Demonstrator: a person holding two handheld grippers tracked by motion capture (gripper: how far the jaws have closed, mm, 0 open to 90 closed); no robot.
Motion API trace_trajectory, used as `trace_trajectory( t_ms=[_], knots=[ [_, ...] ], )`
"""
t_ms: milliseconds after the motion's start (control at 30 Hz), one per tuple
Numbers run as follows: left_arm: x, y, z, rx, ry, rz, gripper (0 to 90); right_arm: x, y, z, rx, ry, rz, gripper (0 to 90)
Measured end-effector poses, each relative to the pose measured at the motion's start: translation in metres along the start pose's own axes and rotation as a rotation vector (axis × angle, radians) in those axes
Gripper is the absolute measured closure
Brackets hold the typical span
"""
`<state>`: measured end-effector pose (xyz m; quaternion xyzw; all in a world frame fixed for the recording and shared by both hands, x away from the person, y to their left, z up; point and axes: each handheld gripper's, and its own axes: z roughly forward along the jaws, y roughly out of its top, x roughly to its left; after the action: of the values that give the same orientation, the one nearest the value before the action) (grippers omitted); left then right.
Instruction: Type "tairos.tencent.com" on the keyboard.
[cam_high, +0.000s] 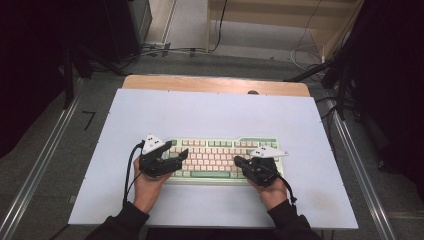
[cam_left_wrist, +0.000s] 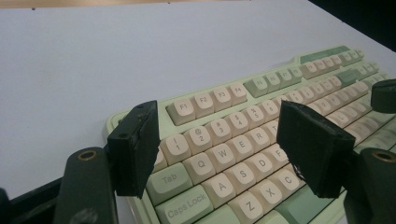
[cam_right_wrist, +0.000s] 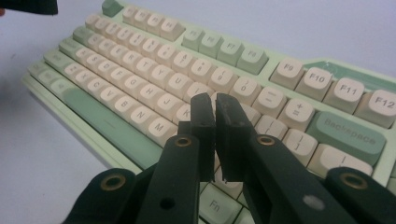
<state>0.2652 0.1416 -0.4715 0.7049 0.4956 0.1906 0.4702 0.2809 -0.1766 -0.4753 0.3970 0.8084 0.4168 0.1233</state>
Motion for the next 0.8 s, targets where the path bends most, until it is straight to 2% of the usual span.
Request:
trace_trajectory(
  t_ms=[233,600,700,800],
  knots=[
    [-0.001,0.000,0.001,0.001,0.000,0.004,30.4,0.005,-0.009,0.012,0.052,-0.006,-0.022,83.5],
    [-0.001,-0.001,0.001,0.005,-0.002,0.006,30.5,0.005,-0.013,0.014,0.052,-0.011,-0.029,85.6],
    [-0.001,-0.001,0.001,0.003,-0.003,0.006,30.4,0.004,-0.011,0.013,0.055,-0.005,-0.013,85.6],
    [-0.001,-0.001,0.001,0.002,-0.003,0.007,30.5,0.002,-0.008,0.007,0.022,-0.007,0.000,85.6]
  ],
)
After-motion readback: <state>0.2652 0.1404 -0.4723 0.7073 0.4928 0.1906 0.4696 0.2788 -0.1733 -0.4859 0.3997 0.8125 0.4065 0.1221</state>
